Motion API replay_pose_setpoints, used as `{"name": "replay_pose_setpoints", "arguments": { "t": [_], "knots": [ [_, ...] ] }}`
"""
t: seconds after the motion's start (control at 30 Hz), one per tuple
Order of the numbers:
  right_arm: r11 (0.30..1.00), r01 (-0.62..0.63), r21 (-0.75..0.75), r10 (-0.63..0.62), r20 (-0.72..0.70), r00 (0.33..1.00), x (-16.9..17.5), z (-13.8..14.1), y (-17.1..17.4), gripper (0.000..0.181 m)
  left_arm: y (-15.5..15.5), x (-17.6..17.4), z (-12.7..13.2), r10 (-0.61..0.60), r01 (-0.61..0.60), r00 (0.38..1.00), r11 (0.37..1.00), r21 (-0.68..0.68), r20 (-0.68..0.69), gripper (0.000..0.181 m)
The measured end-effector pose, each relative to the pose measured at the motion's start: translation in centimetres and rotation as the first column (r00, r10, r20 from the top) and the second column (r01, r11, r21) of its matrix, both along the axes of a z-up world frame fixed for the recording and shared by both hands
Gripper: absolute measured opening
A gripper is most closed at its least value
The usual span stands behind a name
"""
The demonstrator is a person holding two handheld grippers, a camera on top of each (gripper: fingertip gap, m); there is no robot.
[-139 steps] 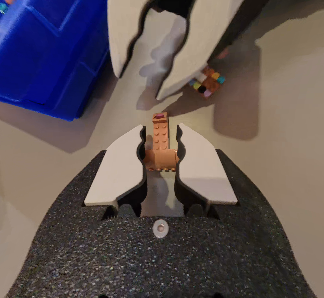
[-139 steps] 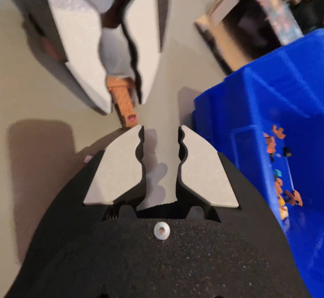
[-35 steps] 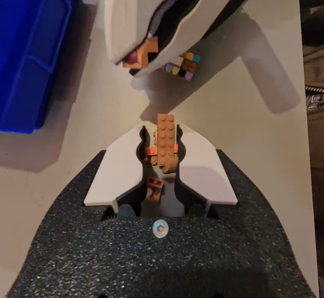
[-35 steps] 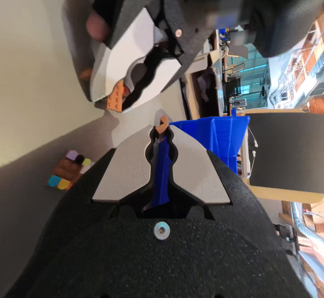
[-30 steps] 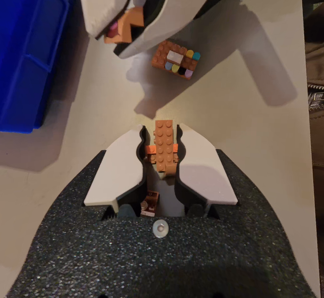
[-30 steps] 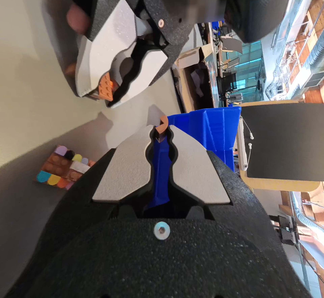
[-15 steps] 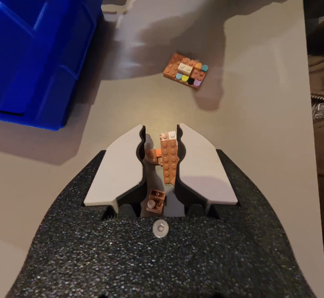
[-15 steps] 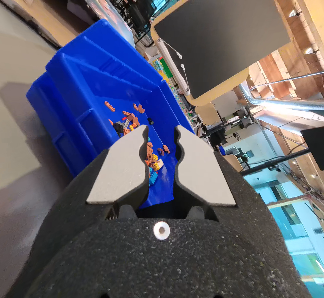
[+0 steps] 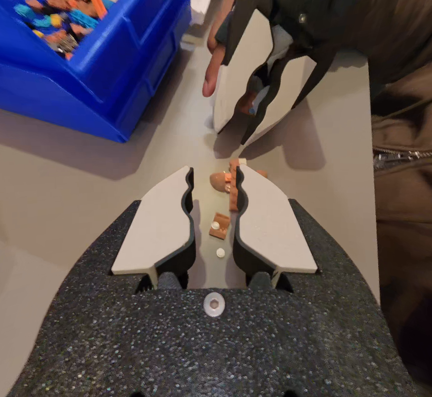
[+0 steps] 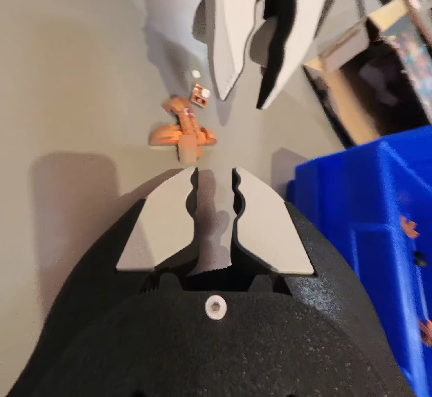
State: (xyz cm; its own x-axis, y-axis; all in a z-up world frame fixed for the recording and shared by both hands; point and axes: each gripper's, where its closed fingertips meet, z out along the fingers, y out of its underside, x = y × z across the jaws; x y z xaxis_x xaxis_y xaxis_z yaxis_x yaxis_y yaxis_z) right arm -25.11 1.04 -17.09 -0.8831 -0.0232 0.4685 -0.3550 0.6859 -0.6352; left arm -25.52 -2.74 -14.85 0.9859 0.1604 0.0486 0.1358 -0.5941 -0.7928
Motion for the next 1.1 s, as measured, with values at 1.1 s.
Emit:
{"name": "replay_pose_setpoints", "arguments": {
  "t": [1.1],
  "knots": [
    [0.998, -0.051, -0.036, 0.053, 0.081, 0.995, 1.3, 0.0, -2.5, 0.009, -2.9, 0.8, -4.6, -0.058, 0.058, 0.998, 0.958, -0.28, 0.009, 0.032]
  ]
}}
